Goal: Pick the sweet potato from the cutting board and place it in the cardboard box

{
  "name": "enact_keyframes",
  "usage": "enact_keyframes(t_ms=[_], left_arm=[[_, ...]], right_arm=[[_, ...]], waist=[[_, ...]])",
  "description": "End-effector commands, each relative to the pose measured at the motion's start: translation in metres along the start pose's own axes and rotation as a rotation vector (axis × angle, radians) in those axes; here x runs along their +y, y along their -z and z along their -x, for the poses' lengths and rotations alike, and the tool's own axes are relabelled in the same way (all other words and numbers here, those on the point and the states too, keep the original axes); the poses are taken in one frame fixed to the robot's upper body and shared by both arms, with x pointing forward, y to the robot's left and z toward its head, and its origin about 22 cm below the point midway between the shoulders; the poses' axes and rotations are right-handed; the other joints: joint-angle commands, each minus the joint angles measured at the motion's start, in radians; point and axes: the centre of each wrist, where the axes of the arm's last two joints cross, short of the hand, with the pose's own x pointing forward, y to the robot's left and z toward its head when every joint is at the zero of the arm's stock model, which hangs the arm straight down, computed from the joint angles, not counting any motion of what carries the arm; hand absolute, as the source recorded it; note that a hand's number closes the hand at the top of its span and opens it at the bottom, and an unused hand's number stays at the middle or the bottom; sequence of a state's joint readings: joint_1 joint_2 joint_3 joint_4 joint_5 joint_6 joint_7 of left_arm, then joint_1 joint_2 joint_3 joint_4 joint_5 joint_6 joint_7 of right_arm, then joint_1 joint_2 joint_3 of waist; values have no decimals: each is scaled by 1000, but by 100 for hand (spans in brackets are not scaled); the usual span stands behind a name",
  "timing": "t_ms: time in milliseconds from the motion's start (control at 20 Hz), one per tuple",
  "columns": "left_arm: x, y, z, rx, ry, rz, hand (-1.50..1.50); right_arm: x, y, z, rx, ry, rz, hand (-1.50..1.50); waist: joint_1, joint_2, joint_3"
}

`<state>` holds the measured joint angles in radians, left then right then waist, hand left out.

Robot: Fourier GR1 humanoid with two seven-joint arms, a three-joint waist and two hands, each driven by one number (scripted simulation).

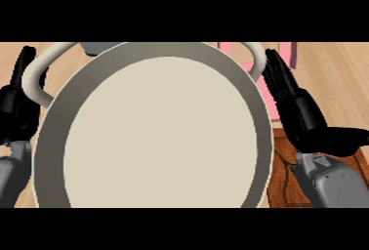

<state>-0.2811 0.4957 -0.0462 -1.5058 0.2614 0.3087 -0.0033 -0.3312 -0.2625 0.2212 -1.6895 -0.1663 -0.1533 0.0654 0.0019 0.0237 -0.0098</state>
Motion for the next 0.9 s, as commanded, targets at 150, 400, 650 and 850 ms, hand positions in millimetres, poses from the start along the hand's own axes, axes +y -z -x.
enact_keyframes(t_ms=[150,400,650,850], left_arm=[[43,-20,40,175,258,-23,0],[52,-40,65,298,342,-24,0],[49,-50,73,314,363,-13,0],[40,-51,80,322,375,3,0]], right_arm=[[-65,-38,38,138,159,-289,-150],[-103,-31,-5,51,-428,-604,-150],[-168,-94,61,56,31,-529,-150],[-210,-96,54,-23,56,-596,-150]], waist=[[5,-8,16],[-1,-10,17],[3,2,25],[17,-1,23]])
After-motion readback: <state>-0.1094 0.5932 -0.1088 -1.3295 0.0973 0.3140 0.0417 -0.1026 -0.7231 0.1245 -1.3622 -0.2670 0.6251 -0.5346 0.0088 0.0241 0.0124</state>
